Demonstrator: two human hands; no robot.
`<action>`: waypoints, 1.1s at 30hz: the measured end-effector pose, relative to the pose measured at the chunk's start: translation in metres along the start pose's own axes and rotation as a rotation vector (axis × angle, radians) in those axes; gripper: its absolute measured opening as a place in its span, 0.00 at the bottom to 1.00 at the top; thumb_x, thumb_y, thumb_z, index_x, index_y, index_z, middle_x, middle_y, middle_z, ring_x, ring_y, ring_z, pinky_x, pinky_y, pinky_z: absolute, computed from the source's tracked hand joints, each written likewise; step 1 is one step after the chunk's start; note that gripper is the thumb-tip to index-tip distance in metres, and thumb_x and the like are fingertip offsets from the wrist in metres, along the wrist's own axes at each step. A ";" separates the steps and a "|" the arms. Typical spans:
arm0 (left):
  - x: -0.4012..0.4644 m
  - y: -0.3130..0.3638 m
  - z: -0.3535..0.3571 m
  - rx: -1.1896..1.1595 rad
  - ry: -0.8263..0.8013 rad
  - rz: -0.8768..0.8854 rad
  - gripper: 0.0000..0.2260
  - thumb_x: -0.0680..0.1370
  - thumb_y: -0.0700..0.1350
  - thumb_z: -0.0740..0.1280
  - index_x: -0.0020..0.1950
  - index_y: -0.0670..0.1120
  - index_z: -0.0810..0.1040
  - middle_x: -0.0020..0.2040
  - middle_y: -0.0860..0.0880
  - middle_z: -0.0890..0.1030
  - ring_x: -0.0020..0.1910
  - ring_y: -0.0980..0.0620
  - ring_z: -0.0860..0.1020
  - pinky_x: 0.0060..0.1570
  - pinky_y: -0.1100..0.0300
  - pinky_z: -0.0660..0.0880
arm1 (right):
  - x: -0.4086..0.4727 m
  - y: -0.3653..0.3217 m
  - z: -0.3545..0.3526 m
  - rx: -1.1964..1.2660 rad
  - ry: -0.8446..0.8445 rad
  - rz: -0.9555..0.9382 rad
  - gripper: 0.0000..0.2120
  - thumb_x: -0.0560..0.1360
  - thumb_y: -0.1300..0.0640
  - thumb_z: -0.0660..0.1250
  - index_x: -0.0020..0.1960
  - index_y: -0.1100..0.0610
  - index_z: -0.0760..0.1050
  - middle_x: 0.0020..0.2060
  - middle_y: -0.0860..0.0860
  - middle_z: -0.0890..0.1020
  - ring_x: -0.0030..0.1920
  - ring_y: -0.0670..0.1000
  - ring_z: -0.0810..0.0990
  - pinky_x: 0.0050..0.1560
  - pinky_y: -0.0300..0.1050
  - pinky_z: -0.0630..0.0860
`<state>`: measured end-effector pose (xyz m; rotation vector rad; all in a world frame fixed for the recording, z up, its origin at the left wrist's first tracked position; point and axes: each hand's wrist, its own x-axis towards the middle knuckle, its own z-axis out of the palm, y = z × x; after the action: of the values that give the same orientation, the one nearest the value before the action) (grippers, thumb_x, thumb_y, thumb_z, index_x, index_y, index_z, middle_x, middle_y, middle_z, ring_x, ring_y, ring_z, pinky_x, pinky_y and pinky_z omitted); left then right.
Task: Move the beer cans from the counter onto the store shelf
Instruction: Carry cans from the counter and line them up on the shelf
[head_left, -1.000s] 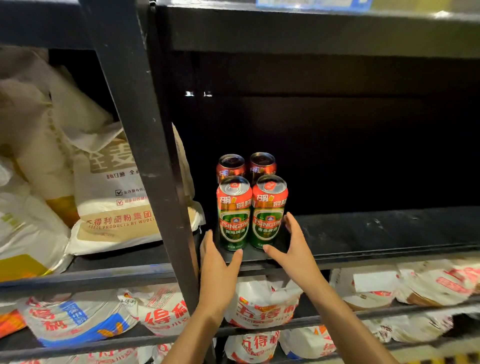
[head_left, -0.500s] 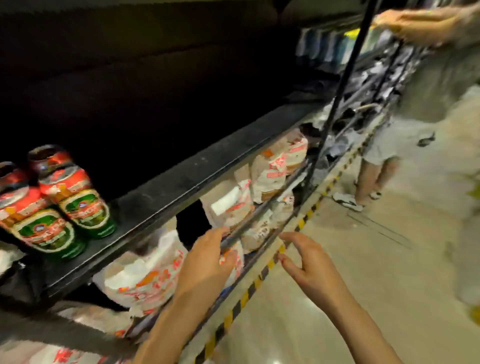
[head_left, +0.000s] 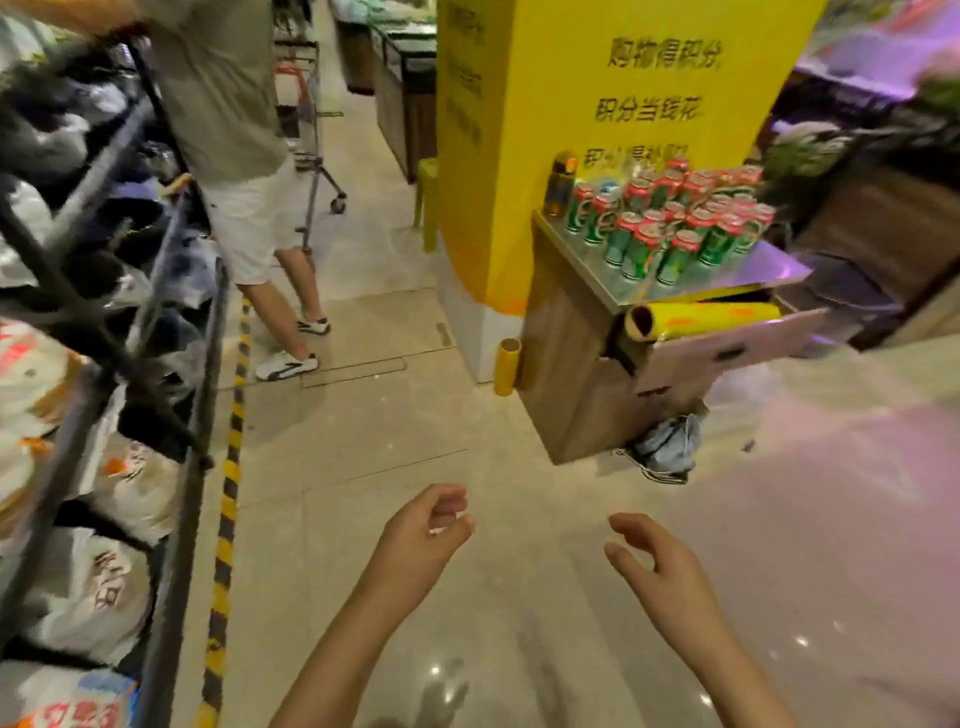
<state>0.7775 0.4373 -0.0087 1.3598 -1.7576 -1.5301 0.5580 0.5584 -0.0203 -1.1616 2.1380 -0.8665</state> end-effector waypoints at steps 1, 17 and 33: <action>0.007 0.004 0.014 0.009 -0.052 0.000 0.10 0.75 0.40 0.68 0.55 0.50 0.76 0.52 0.52 0.79 0.53 0.55 0.78 0.48 0.73 0.71 | 0.000 0.011 -0.010 0.021 0.037 0.035 0.11 0.76 0.58 0.67 0.58 0.52 0.76 0.53 0.45 0.79 0.56 0.45 0.76 0.47 0.32 0.67; 0.261 0.090 0.154 0.108 -0.150 0.033 0.11 0.75 0.39 0.69 0.56 0.46 0.77 0.53 0.47 0.80 0.53 0.52 0.78 0.49 0.63 0.70 | 0.220 0.049 -0.167 0.227 0.259 0.044 0.11 0.77 0.54 0.65 0.59 0.47 0.73 0.54 0.40 0.77 0.56 0.39 0.74 0.52 0.32 0.69; 0.476 0.262 0.338 0.037 -0.242 0.171 0.11 0.76 0.42 0.68 0.57 0.50 0.75 0.54 0.52 0.79 0.54 0.54 0.76 0.50 0.67 0.73 | 0.461 0.137 -0.317 0.338 0.208 0.018 0.12 0.75 0.61 0.67 0.53 0.46 0.73 0.50 0.43 0.78 0.56 0.46 0.77 0.54 0.38 0.72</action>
<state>0.1991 0.1633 0.0079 1.0443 -1.9985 -1.6278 0.0419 0.3040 0.0058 -0.9111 2.0501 -1.3305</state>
